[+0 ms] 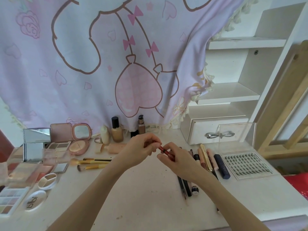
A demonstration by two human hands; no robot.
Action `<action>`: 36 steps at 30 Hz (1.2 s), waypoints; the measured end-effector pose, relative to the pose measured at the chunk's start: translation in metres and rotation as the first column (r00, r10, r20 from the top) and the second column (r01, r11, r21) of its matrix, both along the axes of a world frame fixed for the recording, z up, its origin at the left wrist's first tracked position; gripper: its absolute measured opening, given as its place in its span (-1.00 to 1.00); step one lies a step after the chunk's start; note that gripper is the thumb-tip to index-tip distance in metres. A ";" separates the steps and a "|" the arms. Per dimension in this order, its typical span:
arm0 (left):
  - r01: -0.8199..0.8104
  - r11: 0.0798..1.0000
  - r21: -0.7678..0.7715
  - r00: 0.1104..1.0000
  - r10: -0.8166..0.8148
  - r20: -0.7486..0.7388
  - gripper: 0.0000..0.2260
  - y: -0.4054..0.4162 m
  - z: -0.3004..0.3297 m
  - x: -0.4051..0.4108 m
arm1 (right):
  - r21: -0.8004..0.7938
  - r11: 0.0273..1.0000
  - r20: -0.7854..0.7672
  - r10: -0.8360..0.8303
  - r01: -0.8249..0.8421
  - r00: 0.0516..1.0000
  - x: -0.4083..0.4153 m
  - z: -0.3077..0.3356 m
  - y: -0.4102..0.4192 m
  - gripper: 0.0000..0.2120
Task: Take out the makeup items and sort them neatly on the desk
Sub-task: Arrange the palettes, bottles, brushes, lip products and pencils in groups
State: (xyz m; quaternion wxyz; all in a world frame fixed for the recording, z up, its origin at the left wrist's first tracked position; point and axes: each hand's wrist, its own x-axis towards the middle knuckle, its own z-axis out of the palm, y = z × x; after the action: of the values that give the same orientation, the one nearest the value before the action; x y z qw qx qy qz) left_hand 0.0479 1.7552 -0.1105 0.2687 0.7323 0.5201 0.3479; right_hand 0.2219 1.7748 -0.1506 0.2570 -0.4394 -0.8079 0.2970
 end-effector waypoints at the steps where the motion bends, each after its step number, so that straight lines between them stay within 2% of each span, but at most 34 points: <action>1: -0.003 1.000 -0.006 1.000 0.003 0.017 -0.90 0.000 0.000 -0.001 | -0.018 1.000 0.000 0.007 -0.007 1.000 0.001 0.002 0.000 -0.78; 5: -0.017 0.999 -0.039 0.995 0.021 0.099 -0.86 0.000 0.000 -0.008 | -0.064 0.996 0.018 0.064 -0.063 0.998 0.011 0.010 0.000 -0.92; 7: -0.054 0.997 -0.060 0.985 0.063 0.162 -0.89 0.003 -0.002 -0.013 | -0.079 0.995 0.041 0.064 -0.061 0.997 0.019 0.011 0.001 -0.91; 11: -0.350 0.930 -0.109 0.889 0.367 0.275 -0.94 0.018 -0.022 -0.014 | -0.132 0.984 0.033 -0.116 0.120 0.993 0.033 0.009 0.017 -0.72; 14: -0.450 0.875 -0.179 0.825 0.484 0.293 -0.95 0.032 -0.050 0.003 | -0.132 0.949 0.047 -0.282 0.286 0.958 0.034 0.005 0.045 -0.70; 17: -0.520 0.840 -0.154 0.808 0.542 0.232 -0.93 0.051 -0.075 0.021 | -0.096 0.943 0.170 -0.301 0.320 0.938 0.024 0.002 0.074 -0.75; 21: -0.565 0.816 -0.121 0.806 0.577 0.128 -0.87 0.078 -0.093 0.037 | -0.025 0.924 0.414 -0.337 0.381 0.846 0.010 -0.010 0.108 -0.77; 26: -0.561 0.823 -0.089 0.823 0.566 0.045 -0.84 0.101 -0.106 0.051 | 0.012 0.921 0.490 -0.344 0.388 0.801 -0.002 -0.024 0.131 -0.82; 29: -0.592 0.806 -0.016 0.804 0.590 -0.077 -0.82 0.110 -0.114 0.056 | 0.067 0.930 0.526 -0.341 0.361 0.780 -0.008 -0.030 0.138 -0.81; 36: -0.600 0.799 0.046 0.781 0.597 -0.183 -0.82 0.124 -0.119 0.060 | 0.190 0.937 0.556 -0.349 0.294 0.754 -0.007 -0.032 0.136 -0.79</action>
State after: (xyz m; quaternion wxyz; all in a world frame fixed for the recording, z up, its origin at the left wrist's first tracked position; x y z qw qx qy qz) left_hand 0.1079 1.8789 -0.2290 0.0993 0.5569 0.7511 0.3403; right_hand 0.2153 1.9109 -0.1822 0.0643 -0.6290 -0.7722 0.0627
